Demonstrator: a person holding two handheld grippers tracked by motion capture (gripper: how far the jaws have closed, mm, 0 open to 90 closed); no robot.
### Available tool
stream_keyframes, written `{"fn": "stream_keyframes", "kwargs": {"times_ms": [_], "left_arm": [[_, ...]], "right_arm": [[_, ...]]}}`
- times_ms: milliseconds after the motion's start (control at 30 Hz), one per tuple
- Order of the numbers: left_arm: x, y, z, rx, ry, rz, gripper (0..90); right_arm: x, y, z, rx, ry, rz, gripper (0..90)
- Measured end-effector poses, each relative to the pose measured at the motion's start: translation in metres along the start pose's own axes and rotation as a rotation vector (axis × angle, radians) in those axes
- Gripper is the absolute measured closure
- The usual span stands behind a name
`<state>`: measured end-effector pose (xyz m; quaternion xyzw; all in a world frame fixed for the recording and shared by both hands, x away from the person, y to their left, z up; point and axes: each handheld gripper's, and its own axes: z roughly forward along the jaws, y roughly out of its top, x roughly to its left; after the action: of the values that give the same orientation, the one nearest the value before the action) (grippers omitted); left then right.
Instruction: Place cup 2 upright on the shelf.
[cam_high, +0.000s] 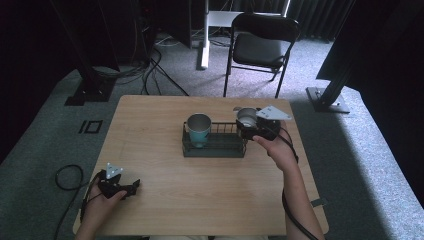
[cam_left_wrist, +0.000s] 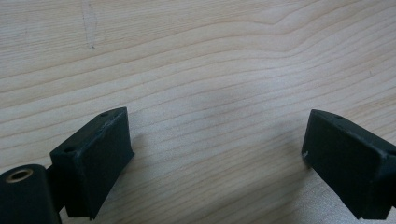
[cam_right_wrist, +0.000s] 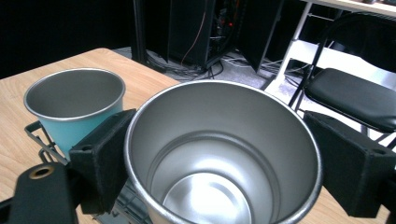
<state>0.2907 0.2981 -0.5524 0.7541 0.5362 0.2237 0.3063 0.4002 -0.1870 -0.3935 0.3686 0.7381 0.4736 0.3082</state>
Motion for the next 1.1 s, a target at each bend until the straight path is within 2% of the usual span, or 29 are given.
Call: {"fn": "stream_keyframes", "kwargs": {"times_ms": [567,933,1100], "left_arm": [[0.000,0.000,0.000,0.000,0.000,0.001,8.9],[0.000,0.000,0.000,0.000,0.000,0.000,8.9],[0.000,0.000,0.000,0.000,0.000,0.000,8.9]], "right_arm": [[0.020,-0.003,0.028,0.011,0.038,-0.001,13.0],[0.028,-0.014,0.048,0.027,0.038,0.019,13.0],[0.031,-0.022,0.056,0.053,0.044,0.017,13.0]]}}
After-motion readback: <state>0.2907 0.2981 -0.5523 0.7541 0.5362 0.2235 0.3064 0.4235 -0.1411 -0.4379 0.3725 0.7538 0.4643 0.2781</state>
